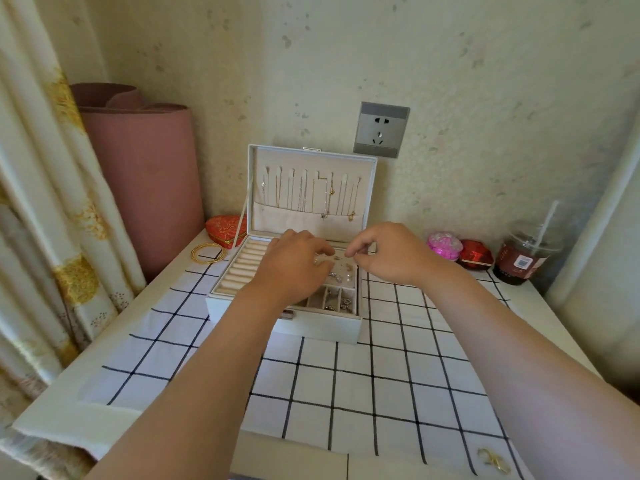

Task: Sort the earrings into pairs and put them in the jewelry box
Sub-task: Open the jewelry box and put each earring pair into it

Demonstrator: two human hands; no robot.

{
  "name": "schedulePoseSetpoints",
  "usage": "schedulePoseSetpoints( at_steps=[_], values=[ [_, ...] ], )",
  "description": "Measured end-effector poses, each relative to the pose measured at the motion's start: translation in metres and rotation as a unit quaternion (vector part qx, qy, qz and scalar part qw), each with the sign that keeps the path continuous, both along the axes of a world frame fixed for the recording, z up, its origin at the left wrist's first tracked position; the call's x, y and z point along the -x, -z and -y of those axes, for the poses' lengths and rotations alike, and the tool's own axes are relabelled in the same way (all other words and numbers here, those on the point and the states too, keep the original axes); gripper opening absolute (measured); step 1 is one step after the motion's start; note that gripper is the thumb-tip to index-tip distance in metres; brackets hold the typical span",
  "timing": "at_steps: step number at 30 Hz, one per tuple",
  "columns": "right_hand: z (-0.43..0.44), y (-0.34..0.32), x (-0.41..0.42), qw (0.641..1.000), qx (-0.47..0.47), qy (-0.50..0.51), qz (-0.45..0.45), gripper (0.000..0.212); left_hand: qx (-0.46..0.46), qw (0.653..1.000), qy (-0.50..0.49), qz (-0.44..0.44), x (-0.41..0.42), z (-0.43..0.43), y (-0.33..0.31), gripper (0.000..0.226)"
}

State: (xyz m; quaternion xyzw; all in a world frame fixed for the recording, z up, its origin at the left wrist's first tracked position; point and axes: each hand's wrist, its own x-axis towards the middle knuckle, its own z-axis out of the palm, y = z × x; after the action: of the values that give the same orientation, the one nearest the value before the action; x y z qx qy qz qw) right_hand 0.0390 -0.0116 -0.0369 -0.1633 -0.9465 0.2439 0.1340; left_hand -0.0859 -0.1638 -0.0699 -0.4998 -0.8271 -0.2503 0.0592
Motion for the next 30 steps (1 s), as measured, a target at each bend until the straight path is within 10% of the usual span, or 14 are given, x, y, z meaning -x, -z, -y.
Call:
schedulePoseSetpoints(
  at_steps=[6,18,30],
  values=[
    [0.009,0.004,-0.063,0.997,0.022,0.016,0.068,0.014,-0.029,0.993,0.082,0.084,-0.058,0.002,-0.009,0.016],
    [0.012,0.003,-0.182,0.940,0.060,0.030,0.335,0.013,0.224,0.929,0.257,0.147,-0.176,-0.015,-0.002,0.026],
    [0.033,0.013,-0.196,0.878,0.026,0.086,0.470,0.035,0.281,0.922,0.245,0.102,-0.209,-0.020,0.014,0.016]
  ],
)
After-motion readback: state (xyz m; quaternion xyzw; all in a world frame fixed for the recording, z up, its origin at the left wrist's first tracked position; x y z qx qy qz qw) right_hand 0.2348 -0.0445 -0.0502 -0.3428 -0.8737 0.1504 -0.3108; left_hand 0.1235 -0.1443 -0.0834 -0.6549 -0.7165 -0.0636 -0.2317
